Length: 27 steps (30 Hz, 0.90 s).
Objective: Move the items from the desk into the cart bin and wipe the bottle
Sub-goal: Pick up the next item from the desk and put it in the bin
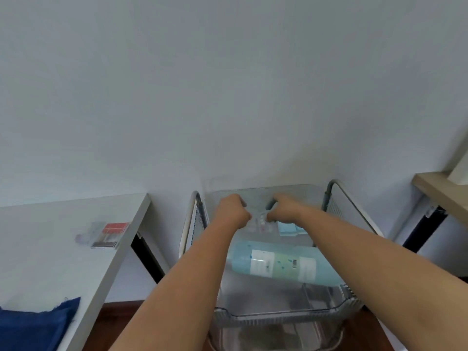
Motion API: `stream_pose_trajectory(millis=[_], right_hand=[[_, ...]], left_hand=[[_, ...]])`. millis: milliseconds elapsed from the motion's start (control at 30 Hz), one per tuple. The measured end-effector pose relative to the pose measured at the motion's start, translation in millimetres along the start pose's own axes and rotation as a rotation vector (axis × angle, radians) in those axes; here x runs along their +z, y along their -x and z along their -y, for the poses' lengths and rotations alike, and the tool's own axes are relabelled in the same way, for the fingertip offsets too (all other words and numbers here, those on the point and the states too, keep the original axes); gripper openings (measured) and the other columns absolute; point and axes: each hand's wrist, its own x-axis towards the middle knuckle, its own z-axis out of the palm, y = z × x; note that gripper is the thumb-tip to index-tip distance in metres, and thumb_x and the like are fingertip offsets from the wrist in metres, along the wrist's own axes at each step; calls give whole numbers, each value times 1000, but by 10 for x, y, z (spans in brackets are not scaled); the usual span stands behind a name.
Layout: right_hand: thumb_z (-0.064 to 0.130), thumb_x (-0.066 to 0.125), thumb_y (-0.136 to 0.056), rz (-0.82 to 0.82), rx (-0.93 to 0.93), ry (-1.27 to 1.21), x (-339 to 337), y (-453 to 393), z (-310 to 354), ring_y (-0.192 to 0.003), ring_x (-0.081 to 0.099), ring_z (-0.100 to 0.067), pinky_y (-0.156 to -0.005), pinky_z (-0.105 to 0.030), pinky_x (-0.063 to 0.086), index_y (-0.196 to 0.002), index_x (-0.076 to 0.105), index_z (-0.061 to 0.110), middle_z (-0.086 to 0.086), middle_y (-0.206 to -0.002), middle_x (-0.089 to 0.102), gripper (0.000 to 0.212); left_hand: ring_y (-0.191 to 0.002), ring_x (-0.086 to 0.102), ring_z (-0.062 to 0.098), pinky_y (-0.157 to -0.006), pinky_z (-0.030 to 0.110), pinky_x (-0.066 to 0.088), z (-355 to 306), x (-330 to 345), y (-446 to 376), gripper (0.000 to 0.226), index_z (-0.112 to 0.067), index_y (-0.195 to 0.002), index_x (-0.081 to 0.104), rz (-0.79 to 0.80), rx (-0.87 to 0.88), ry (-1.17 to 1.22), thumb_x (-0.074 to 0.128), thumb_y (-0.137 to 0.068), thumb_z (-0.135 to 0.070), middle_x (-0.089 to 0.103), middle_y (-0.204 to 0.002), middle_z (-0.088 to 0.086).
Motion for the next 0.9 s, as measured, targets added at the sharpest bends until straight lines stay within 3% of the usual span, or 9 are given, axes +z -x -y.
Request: stream_pose_trajectory(millis=[133, 367, 467, 600, 767, 900], right_hand=[[14, 75, -77, 65, -6, 113, 96, -187, -77, -73, 56, -13, -52, -20, 40, -95, 58, 17, 0, -88, 57, 25], [20, 76, -78, 47, -116, 397, 181, -366, -213, -106, 58, -25, -77, -24, 40, -111, 63, 13, -7, -119, 62, 36], [25, 80, -74, 105, -179, 458, 150, -370, -254, -109, 57, -23, -81, -25, 41, -117, 63, 17, -6, -122, 61, 46], [26, 82, -70, 208, -279, 585, 164, -347, -265, -114, 54, -22, -87, -30, 44, -120, 61, 23, -2, -126, 58, 54], [28, 83, -68, 180, -334, 673, 206, -353, -286, -111, 53, -22, -90, -36, 48, -116, 62, 24, -2, -119, 60, 52], [32, 84, -66, 136, -313, 638, 186, -360, -345, -108, 54, -20, -86, -35, 48, -114, 63, 25, -1, -117, 61, 53]], left_hand=[[-96, 68, 29, -84, 35, 57, 52, 137, -156, 16, -8, -99, 64, 42, -75, -109, 69, -83, -8, 70, -107, 15], [-100, 68, 30, -88, 38, 57, 93, 290, -281, 34, -5, -120, 63, 125, -159, -207, 66, -86, -4, 66, -115, 16], [-100, 68, 31, -88, 39, 57, 113, 319, -278, 40, -3, -121, 60, 115, -174, -205, 71, -83, -2, 64, -118, 17], [-99, 69, 29, -88, 38, 57, 107, 316, -242, 50, -4, -120, 57, 143, -164, -187, 81, -79, -19, 66, -113, 15], [-108, 65, 25, -95, 35, 53, 87, 309, -249, 59, -11, -124, 63, 272, -131, -267, 88, -70, -14, 67, -120, 11], [-112, 63, 23, -97, 33, 52, 84, 375, -277, 60, -16, -128, 62, 271, -109, -341, 84, -72, -9, 63, -125, 8]])
